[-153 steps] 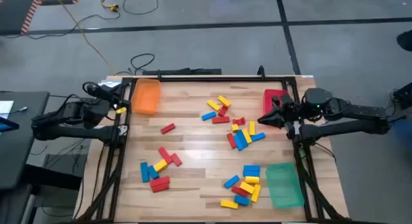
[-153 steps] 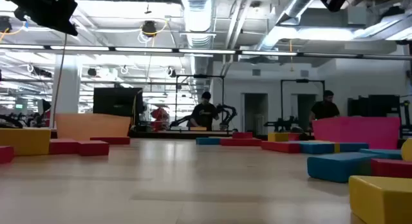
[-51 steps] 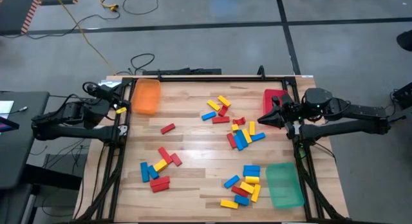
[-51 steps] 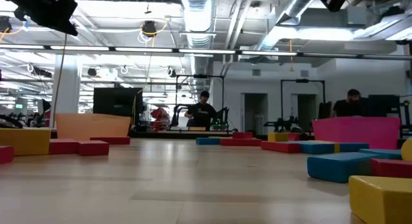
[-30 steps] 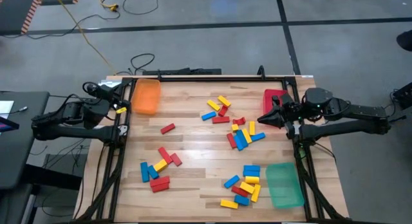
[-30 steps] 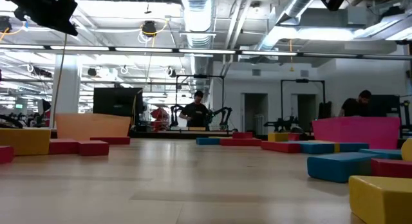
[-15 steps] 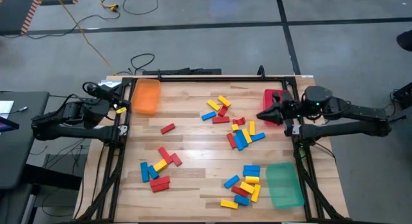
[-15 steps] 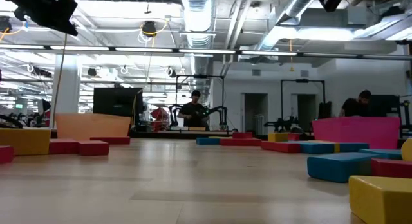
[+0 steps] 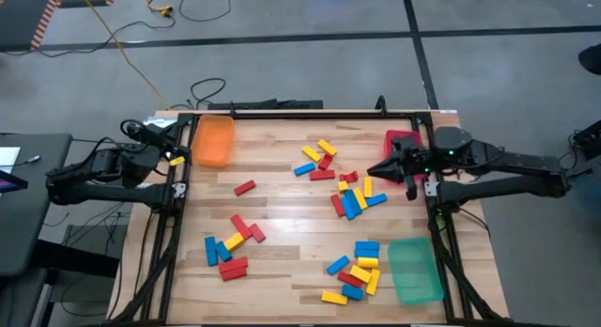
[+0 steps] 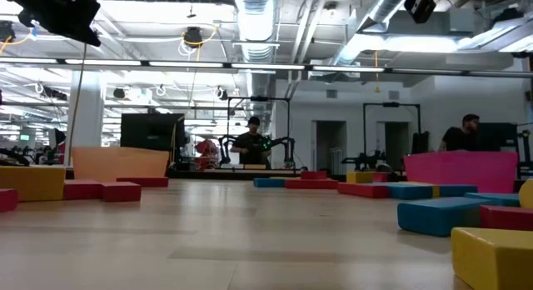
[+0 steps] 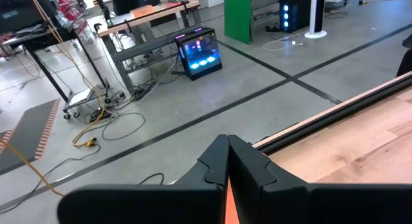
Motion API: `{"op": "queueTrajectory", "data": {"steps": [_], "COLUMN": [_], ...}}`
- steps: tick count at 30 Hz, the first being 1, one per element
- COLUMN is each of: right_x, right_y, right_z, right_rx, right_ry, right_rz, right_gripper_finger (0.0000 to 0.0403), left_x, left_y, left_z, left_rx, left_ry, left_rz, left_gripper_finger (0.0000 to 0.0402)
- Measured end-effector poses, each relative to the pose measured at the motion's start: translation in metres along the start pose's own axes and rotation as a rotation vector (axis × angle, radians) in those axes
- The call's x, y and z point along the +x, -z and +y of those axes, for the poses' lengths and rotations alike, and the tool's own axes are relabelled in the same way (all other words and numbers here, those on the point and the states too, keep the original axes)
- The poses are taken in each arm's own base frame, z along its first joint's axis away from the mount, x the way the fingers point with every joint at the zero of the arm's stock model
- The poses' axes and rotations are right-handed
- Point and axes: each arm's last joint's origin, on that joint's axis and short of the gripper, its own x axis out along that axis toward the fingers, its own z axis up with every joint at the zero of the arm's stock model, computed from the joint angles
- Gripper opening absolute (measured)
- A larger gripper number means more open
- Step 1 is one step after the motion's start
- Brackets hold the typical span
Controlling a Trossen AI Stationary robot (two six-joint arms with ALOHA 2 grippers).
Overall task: Sort blocks
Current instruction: Put the yellow square block into the red bin
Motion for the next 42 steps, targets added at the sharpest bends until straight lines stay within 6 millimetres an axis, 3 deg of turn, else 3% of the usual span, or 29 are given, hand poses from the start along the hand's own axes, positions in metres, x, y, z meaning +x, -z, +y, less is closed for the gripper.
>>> {"op": "queueTrajectory", "data": {"steps": [18, 42], "right_x": [0.039, 0.041], "right_y": [-0.003, -0.008], "right_z": [-0.016, -0.024], "right_rx": [0.005, 0.005], "right_ry": [0.043, 0.071], "right_rz": [-0.001, -0.039], "right_gripper_finger": [0.0045, 0.0045], "left_x": [0.0, 0.0], "left_y": [0.0, 0.0], "left_z": [0.0, 0.0], "left_rx": [0.0, 0.0], "left_ry": [0.0, 0.0], "left_rz": [0.0, 0.0], "left_gripper_finger": [0.0004, 0.0004]}}
